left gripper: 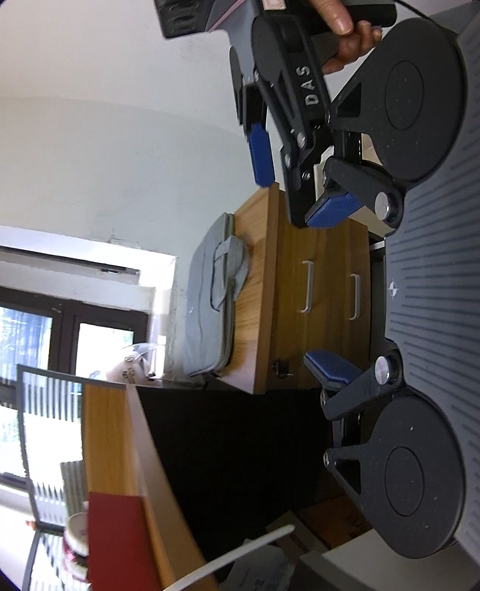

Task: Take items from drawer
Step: 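Turn both open tools away from the desk back toward the cabinet, then move both tools down to the open bottom drawer's front panel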

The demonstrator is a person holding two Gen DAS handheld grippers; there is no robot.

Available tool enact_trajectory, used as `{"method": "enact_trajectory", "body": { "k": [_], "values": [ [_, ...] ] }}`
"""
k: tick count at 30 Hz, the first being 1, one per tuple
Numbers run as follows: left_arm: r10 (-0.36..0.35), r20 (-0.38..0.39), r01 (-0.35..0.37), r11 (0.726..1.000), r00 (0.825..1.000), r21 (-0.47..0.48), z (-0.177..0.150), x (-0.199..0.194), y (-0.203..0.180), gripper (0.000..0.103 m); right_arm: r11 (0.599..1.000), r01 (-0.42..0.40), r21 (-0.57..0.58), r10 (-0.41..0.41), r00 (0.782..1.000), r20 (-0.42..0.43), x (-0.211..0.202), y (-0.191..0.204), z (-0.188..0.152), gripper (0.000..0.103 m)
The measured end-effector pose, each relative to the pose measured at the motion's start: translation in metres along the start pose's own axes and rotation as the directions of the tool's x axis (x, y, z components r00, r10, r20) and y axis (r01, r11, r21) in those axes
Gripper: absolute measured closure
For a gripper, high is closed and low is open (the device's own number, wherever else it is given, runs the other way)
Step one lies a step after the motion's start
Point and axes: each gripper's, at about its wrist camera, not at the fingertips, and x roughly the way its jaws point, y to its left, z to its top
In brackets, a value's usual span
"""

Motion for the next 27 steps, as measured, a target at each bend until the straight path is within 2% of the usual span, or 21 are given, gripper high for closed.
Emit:
{"method": "enact_trajectory", "body": {
  "k": [3,9,17,21,27],
  "values": [
    [-0.004,-0.003,0.004,1.000,1.000,0.003,-0.006,0.014,0.002,0.022,0.998,0.041,0.038,-0.041,0.999,-0.005,0.008,-0.009,-0.012,0.001],
    [0.013,0.004,-0.013,0.999,1.000,0.037,-0.018,0.041,0.007,0.019,0.992,0.089,0.093,-0.089,0.996,-0.010,0.028,-0.024,-0.039,0.001],
    [0.039,-0.036,-0.039,0.999,0.999,-0.019,-0.042,0.075,0.022,0.016,0.971,0.201,0.127,-0.196,0.979,-0.051,0.067,-0.036,-0.081,0.001],
    [0.029,-0.033,-0.030,0.999,0.999,-0.036,-0.054,0.092,0.028,0.016,0.957,0.253,0.142,-0.241,0.966,-0.091,0.090,-0.042,-0.103,0.001],
    [0.028,-0.010,-0.028,0.999,1.000,-0.015,-0.071,0.115,0.033,0.015,0.892,0.380,0.245,-0.373,0.925,-0.080,0.110,-0.053,-0.138,0.001]
  ]
}}
